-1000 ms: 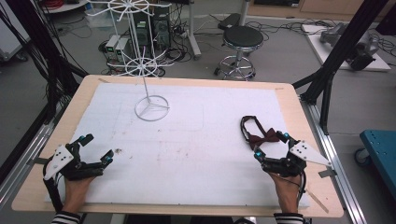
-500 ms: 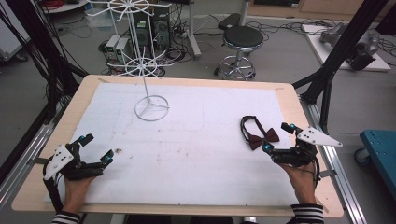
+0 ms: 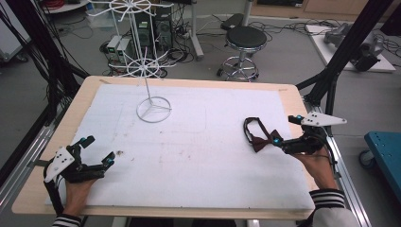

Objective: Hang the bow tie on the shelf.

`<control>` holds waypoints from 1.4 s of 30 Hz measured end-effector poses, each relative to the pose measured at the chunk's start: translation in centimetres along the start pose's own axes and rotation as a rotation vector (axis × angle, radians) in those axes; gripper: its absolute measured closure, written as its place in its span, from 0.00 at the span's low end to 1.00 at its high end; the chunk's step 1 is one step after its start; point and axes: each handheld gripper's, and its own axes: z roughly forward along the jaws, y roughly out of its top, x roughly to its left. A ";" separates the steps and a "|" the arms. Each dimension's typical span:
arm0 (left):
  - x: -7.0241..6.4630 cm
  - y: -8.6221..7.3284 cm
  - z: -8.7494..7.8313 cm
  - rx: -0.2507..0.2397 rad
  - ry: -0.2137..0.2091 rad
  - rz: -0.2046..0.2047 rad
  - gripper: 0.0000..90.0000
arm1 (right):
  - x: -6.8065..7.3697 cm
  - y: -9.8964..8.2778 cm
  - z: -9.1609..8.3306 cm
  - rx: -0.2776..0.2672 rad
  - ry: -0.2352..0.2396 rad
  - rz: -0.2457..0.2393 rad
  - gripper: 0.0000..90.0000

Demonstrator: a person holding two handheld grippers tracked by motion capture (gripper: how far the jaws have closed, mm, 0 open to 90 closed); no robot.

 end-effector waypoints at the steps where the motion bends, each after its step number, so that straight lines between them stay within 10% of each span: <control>1: 0.0 0.0 0.0 0.001 0.000 0.000 0.02 | 0.0 0.0 0.0 0.000 0.000 0.000 0.01; 11: 0.0 0.0 0.0 0.001 0.000 0.000 0.02 | -2.3 0.9 1.6 0.185 0.050 -0.097 0.01; 42: 0.0 0.0 0.0 0.001 0.000 0.001 0.02 | -5.9 -0.8 6.7 0.507 0.144 -0.253 0.01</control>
